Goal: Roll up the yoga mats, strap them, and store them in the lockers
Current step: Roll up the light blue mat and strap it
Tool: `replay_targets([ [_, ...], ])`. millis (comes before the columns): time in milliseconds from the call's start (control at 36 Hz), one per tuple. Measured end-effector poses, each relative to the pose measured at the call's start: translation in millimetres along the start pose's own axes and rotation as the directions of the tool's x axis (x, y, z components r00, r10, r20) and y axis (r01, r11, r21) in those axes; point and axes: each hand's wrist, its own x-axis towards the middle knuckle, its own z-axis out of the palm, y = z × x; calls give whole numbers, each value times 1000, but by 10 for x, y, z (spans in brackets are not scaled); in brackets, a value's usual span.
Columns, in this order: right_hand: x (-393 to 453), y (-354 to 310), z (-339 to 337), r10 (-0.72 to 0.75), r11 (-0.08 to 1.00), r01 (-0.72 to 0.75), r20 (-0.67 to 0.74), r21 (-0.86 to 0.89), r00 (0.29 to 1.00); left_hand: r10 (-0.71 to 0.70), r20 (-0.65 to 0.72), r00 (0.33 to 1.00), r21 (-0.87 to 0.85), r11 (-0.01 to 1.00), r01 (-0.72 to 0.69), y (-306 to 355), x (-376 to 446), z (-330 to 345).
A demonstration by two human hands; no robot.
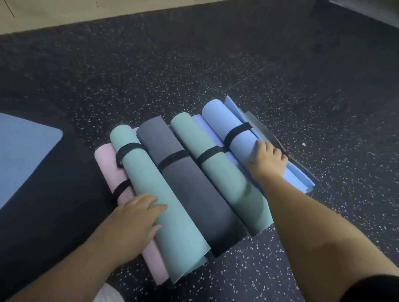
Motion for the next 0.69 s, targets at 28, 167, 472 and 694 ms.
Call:
replay_targets([
  [28,17,4,11,3,1000,-3,14,6,1000,-18,-6,1000,-13,1000,18,-19,-3,6],
  [167,73,12,-21,74,988,-89,120,124,990,-64,44,997,-56,996,66,-21,-27,-71],
  [472,-347,-16,-293,-55,985,25,174,170,983,-111,95,989,-86,989,120,191,-138,-397],
  [694,-864,-316,-834,-191,953,164,87,254,978,-137,-35,990,-22,990,137,369,-405,-963],
])
